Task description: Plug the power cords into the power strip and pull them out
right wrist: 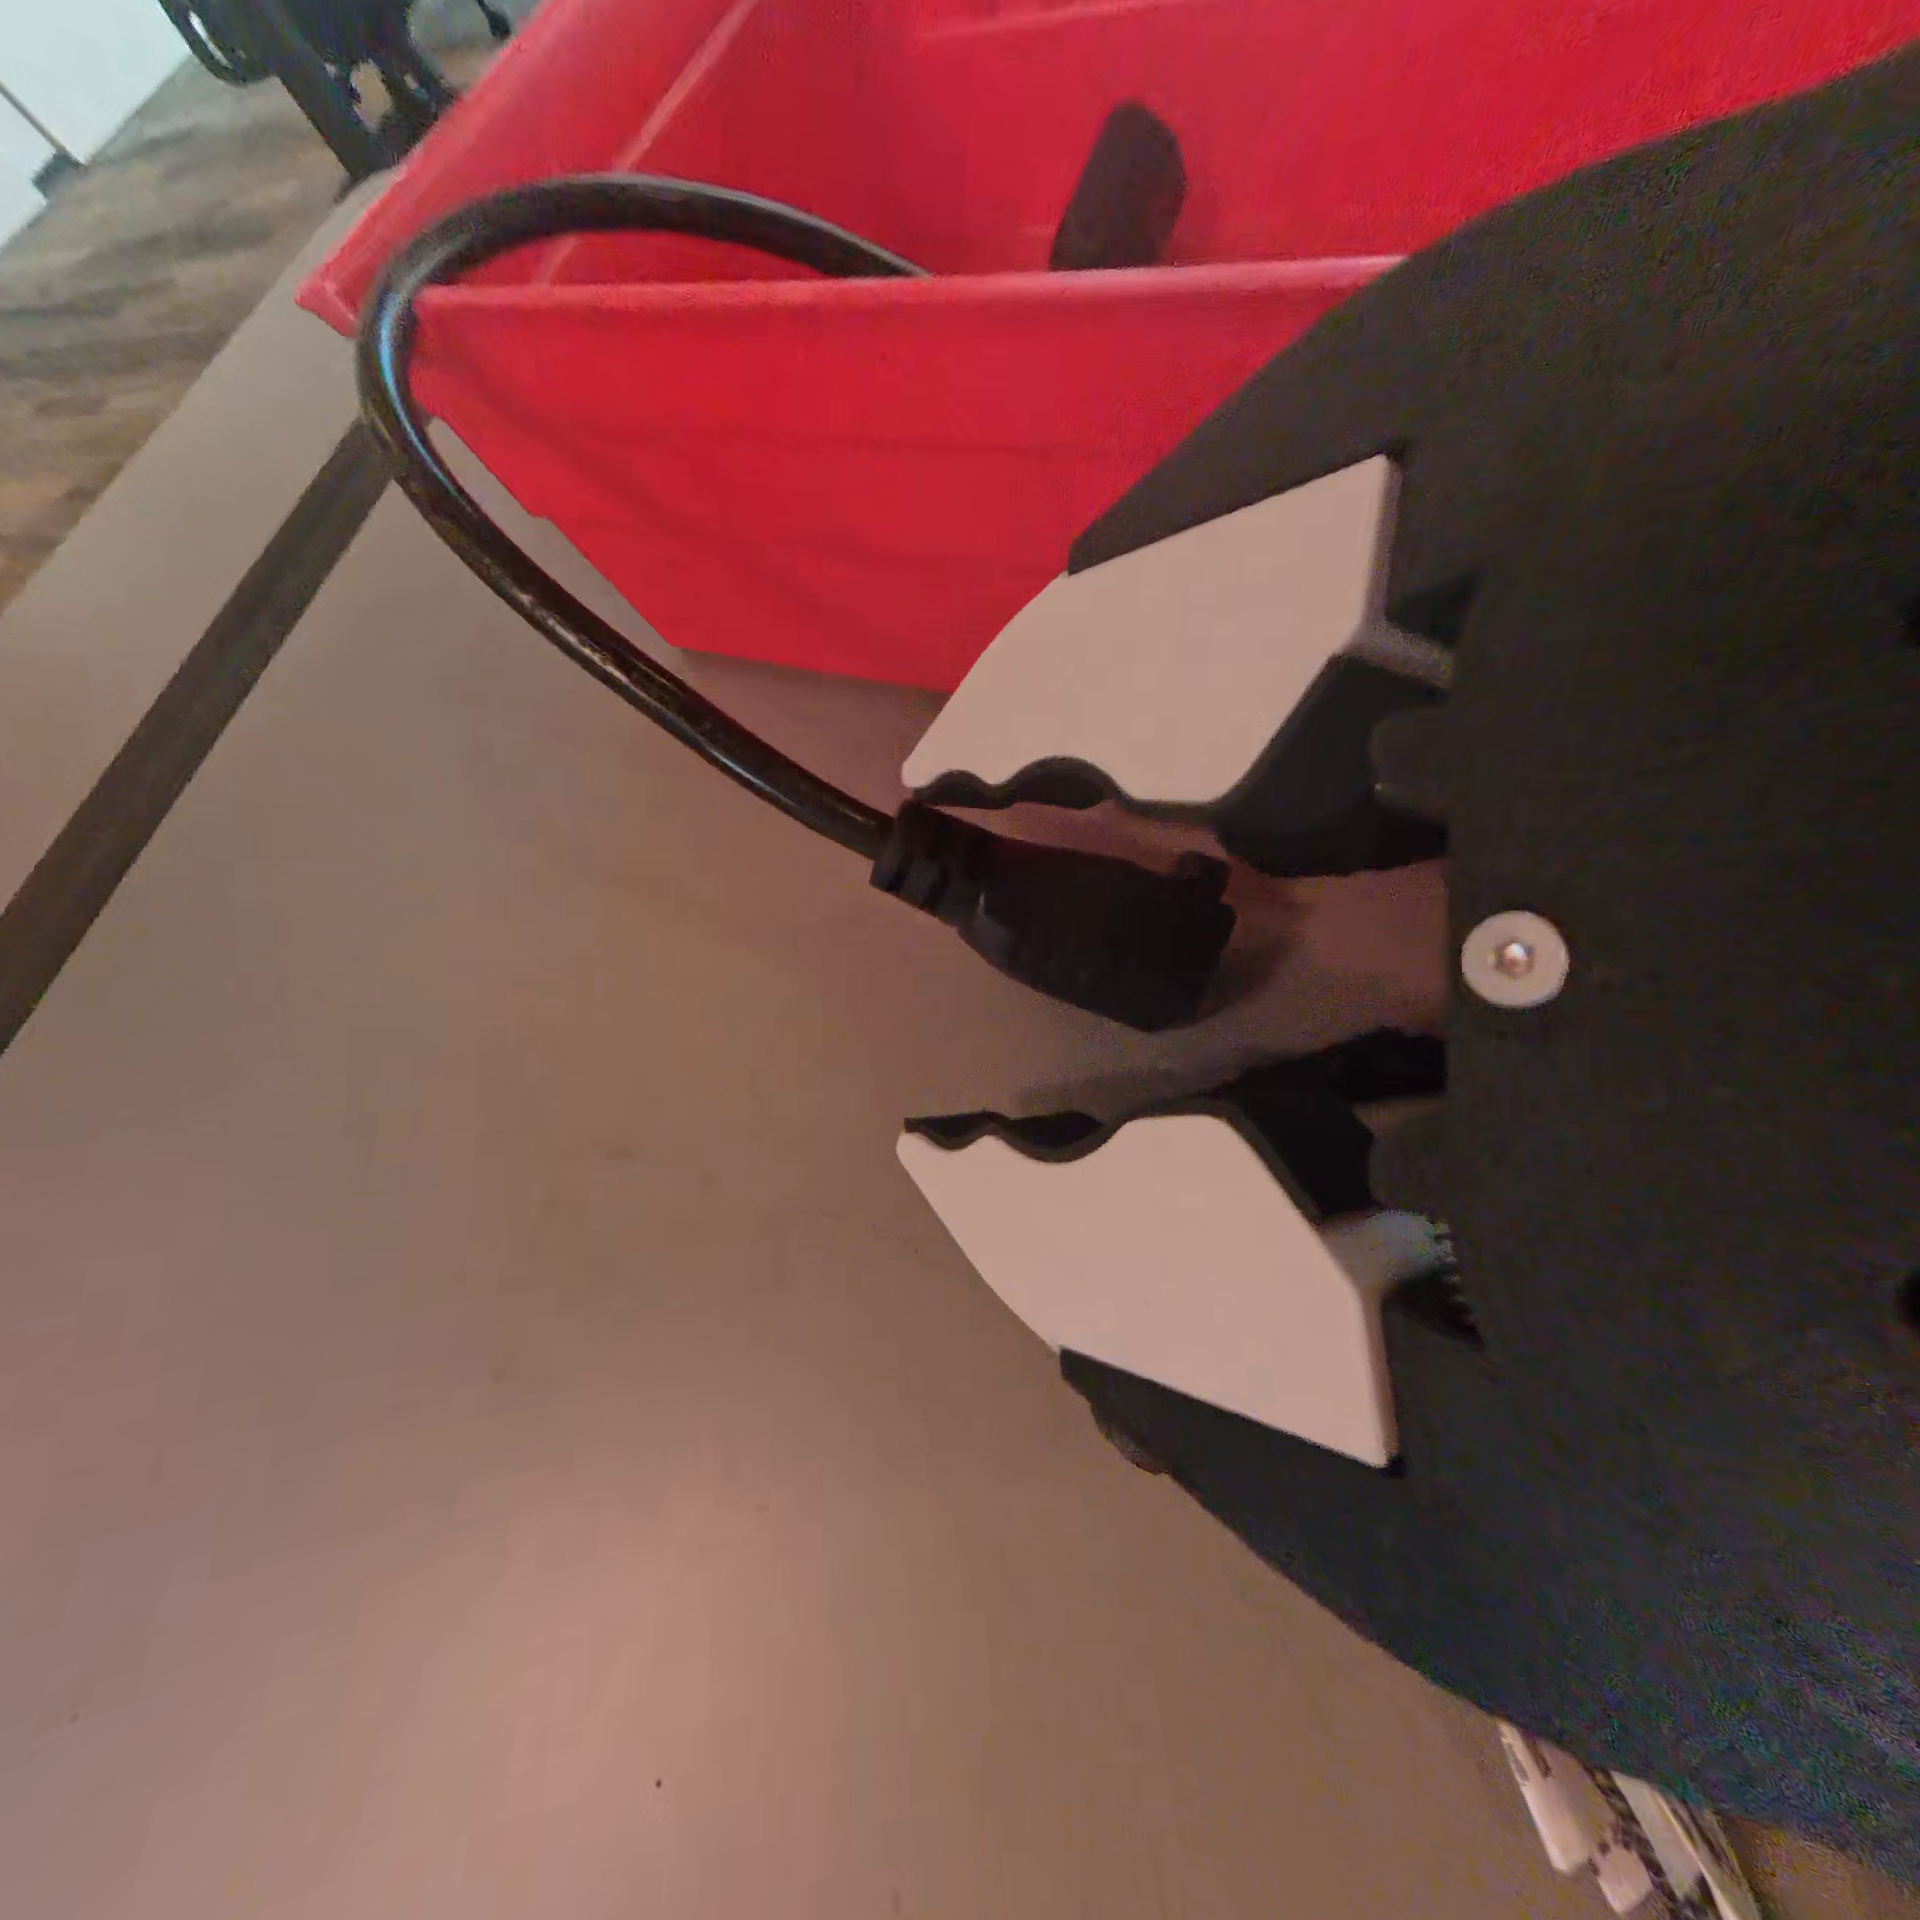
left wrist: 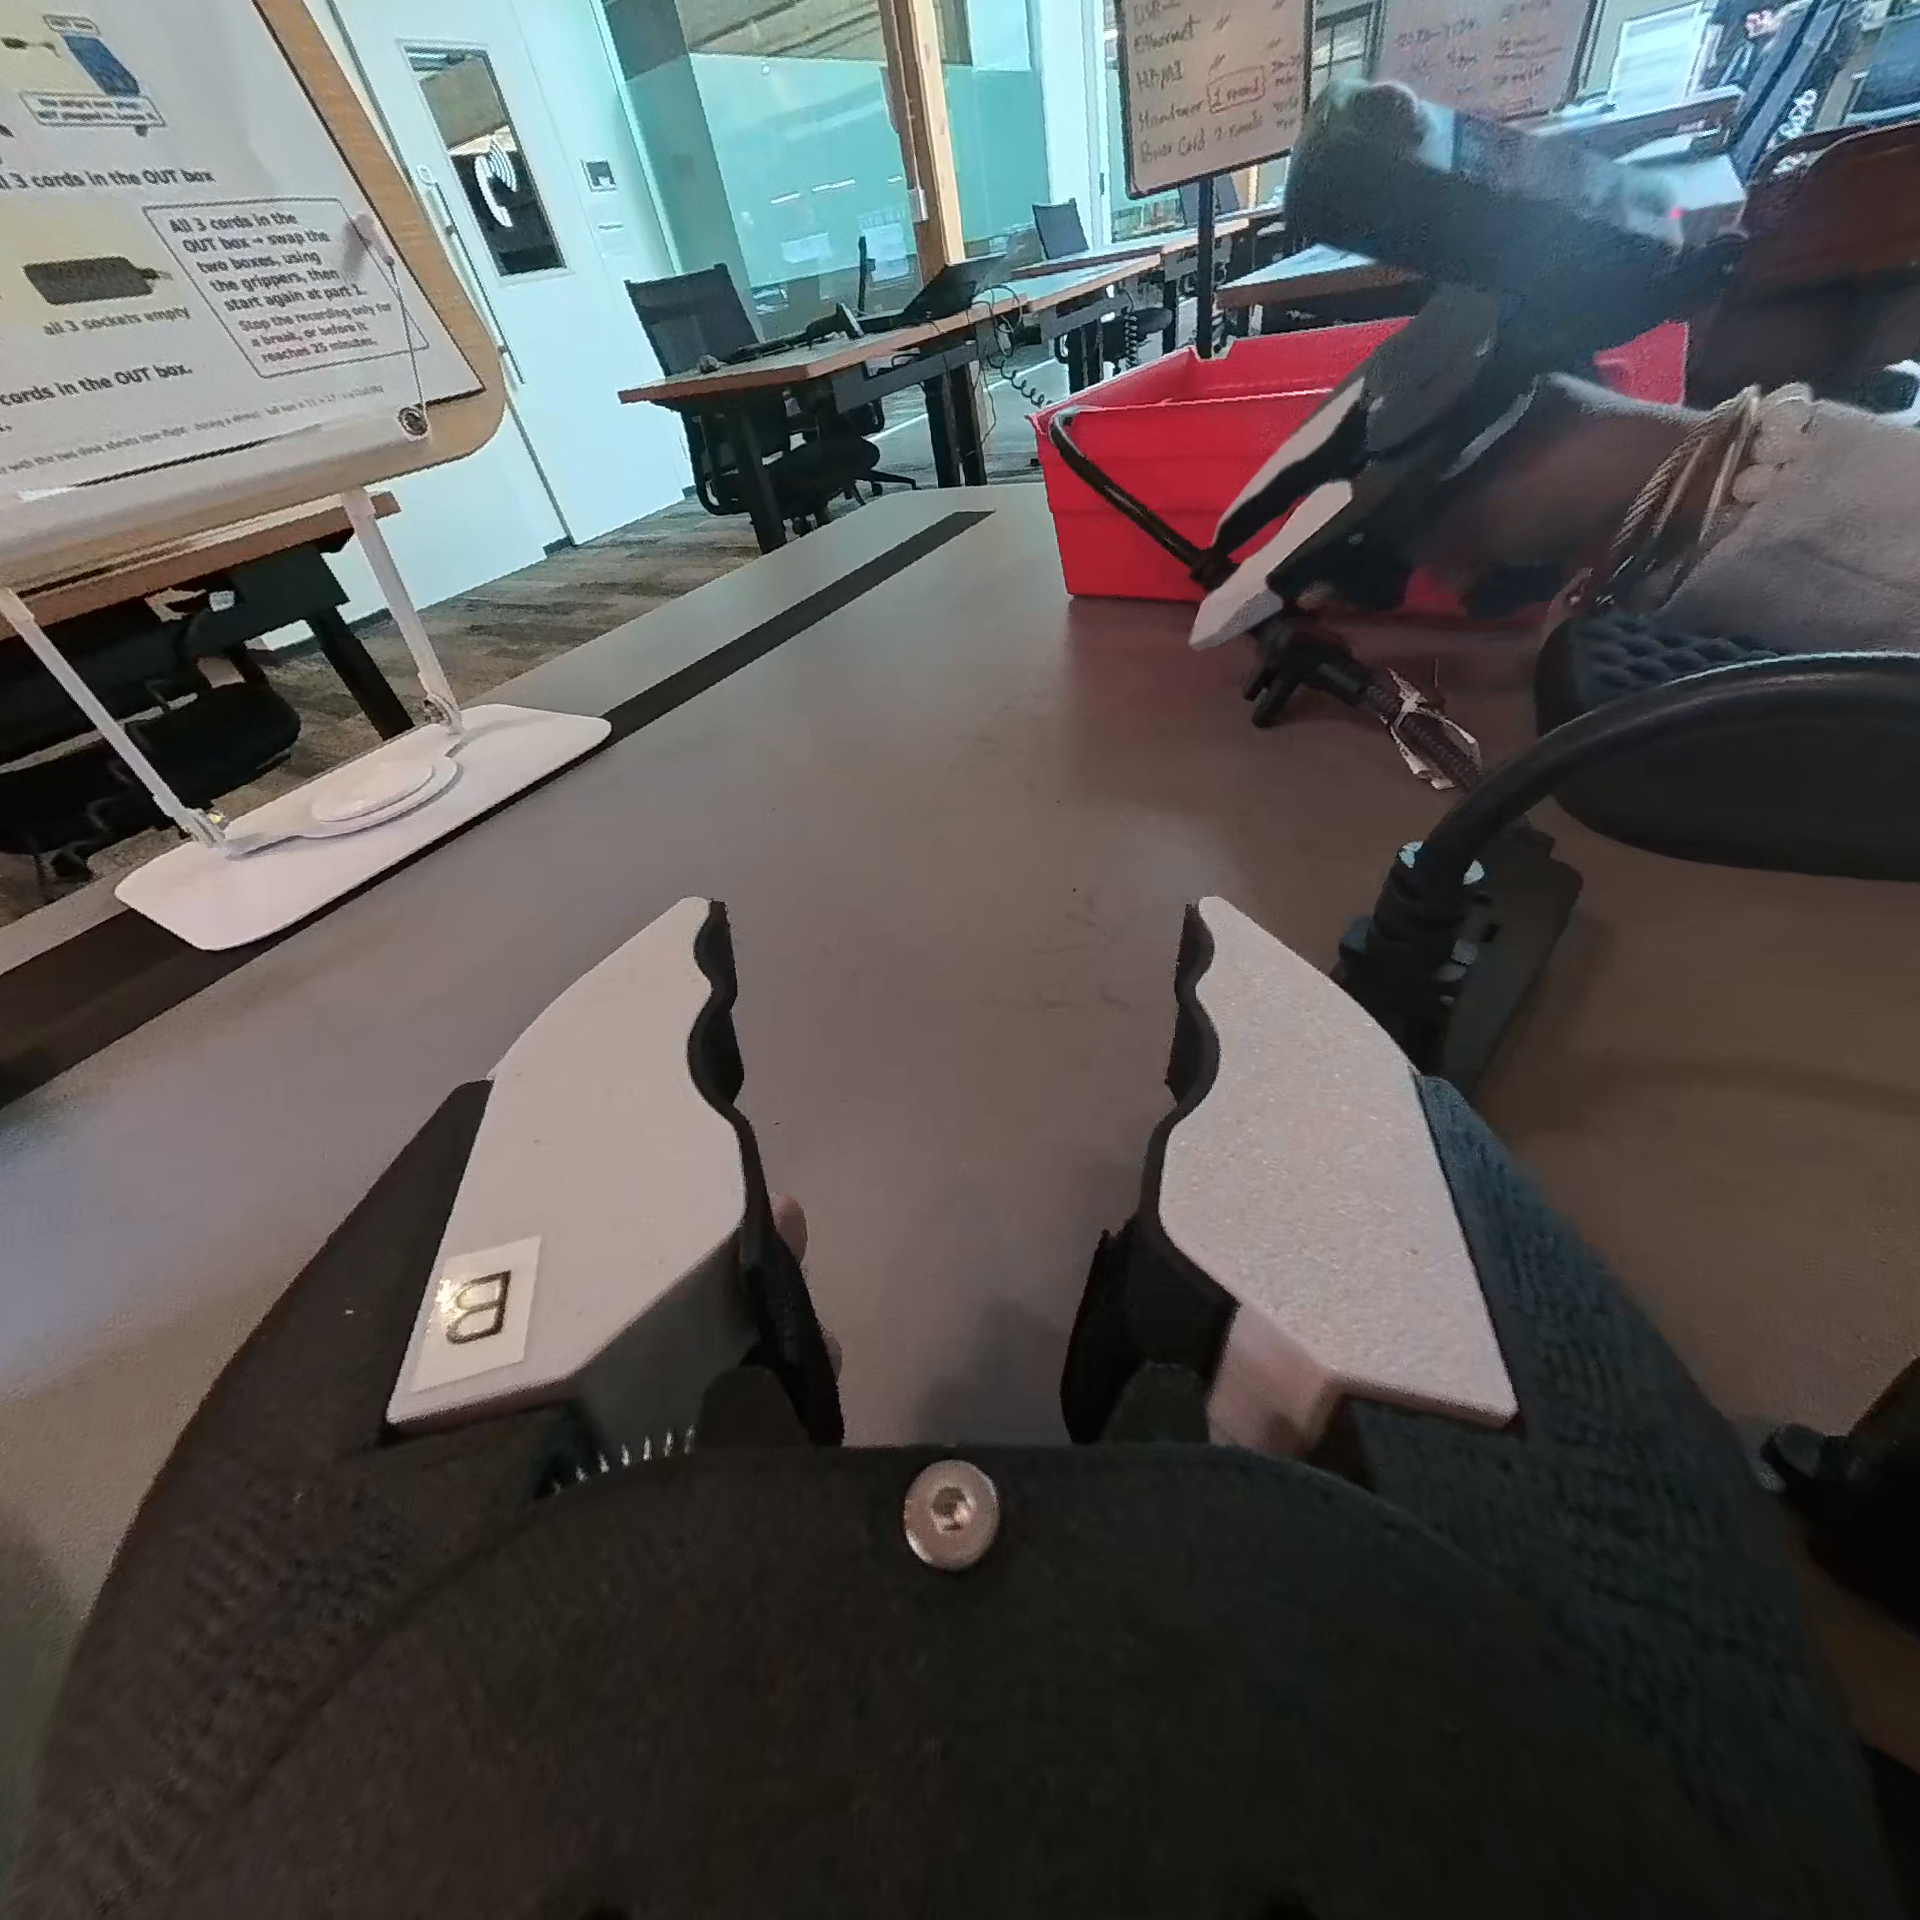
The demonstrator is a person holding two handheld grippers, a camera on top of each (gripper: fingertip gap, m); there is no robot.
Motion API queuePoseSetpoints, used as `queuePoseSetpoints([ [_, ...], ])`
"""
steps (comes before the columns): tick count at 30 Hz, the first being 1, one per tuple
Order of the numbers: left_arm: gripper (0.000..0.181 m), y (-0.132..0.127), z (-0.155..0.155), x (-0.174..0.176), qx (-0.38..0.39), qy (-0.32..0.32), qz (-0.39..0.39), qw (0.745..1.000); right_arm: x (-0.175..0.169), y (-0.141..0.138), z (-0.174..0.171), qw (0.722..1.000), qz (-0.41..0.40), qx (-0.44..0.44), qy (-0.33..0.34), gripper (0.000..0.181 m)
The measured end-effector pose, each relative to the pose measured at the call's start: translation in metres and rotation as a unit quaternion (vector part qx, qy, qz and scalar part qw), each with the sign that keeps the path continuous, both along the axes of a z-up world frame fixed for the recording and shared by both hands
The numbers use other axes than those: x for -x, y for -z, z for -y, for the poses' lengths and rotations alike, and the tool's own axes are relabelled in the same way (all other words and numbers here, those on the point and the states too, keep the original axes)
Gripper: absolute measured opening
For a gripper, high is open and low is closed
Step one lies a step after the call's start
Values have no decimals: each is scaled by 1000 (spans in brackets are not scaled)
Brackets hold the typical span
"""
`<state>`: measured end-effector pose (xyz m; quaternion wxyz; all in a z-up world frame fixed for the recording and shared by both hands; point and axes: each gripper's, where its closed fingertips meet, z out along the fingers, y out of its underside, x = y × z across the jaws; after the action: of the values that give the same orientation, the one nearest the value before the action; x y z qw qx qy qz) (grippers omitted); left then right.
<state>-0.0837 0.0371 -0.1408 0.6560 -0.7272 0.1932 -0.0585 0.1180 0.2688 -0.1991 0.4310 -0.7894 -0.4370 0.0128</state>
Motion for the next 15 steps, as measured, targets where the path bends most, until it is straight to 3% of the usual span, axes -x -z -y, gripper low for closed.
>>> queuePoseSetpoints([
  [9,81,0,1,-1,2,3,3,1000,-1,8,0,999,-22,33,6,57],
  [15,81,3,1,-2,9,6,2,1000,-9,5,-7,1000,-13,10,19,29],
])
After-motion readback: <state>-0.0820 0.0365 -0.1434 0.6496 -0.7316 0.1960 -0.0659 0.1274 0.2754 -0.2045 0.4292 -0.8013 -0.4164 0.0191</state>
